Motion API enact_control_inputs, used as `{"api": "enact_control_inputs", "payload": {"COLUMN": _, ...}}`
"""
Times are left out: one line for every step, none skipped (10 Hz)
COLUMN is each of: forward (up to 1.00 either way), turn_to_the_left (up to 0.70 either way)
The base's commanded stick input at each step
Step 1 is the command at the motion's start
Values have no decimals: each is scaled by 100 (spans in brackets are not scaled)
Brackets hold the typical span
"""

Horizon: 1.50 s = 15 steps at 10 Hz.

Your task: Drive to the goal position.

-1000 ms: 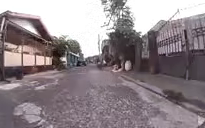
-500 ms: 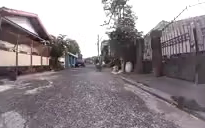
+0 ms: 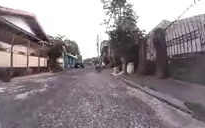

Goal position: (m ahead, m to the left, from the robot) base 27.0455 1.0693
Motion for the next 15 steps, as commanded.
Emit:
{"api": "enact_control_inputs", "payload": {"forward": 70, "turn_to_the_left": 0}}
{"api": "enact_control_inputs", "payload": {"forward": 70, "turn_to_the_left": 0}}
{"api": "enact_control_inputs", "payload": {"forward": 70, "turn_to_the_left": 0}}
{"api": "enact_control_inputs", "payload": {"forward": 70, "turn_to_the_left": 0}}
{"api": "enact_control_inputs", "payload": {"forward": 70, "turn_to_the_left": 0}}
{"api": "enact_control_inputs", "payload": {"forward": 70, "turn_to_the_left": 0}}
{"api": "enact_control_inputs", "payload": {"forward": 70, "turn_to_the_left": 0}}
{"api": "enact_control_inputs", "payload": {"forward": 70, "turn_to_the_left": 0}}
{"api": "enact_control_inputs", "payload": {"forward": 70, "turn_to_the_left": 0}}
{"api": "enact_control_inputs", "payload": {"forward": 70, "turn_to_the_left": 0}}
{"api": "enact_control_inputs", "payload": {"forward": 70, "turn_to_the_left": 0}}
{"api": "enact_control_inputs", "payload": {"forward": 70, "turn_to_the_left": 3}}
{"api": "enact_control_inputs", "payload": {"forward": 70, "turn_to_the_left": 13}}
{"api": "enact_control_inputs", "payload": {"forward": 70, "turn_to_the_left": 24}}
{"api": "enact_control_inputs", "payload": {"forward": 70, "turn_to_the_left": 35}}
